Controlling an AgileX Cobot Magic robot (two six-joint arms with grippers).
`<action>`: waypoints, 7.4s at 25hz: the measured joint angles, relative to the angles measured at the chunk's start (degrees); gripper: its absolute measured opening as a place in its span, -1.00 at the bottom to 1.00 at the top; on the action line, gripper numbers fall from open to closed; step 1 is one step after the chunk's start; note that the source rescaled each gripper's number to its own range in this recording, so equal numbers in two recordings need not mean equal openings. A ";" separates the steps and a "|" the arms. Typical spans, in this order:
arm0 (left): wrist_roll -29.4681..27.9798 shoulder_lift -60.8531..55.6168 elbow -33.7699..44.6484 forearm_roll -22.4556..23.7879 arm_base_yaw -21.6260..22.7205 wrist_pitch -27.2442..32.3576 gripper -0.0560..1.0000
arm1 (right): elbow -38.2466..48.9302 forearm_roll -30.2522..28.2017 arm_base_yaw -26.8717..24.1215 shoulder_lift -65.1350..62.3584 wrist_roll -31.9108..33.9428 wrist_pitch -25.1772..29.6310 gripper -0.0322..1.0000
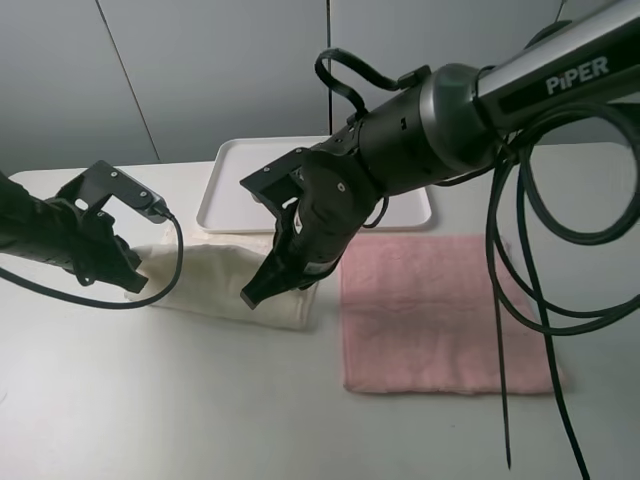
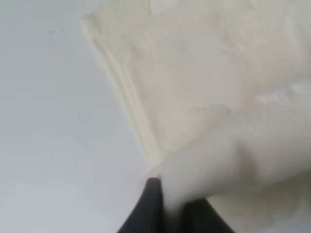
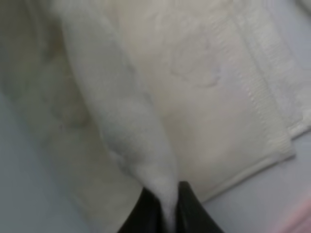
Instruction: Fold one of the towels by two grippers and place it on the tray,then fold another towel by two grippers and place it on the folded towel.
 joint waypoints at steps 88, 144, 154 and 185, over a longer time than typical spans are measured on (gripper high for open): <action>-44.53 25.19 -39.96 25.72 3.93 42.56 0.74 | -17.43 25.62 -7.65 14.01 -0.66 18.87 0.52; -43.94 25.19 -39.96 24.92 3.93 42.35 0.74 | -17.50 94.56 -4.65 18.34 -47.43 2.83 -0.84; -43.94 25.19 -39.96 24.58 3.93 42.35 0.74 | -20.59 97.85 -3.66 20.11 -47.66 0.24 -0.84; -40.48 26.24 -58.11 22.11 5.72 57.11 0.74 | -21.42 104.93 -3.32 22.04 -47.66 1.80 -0.67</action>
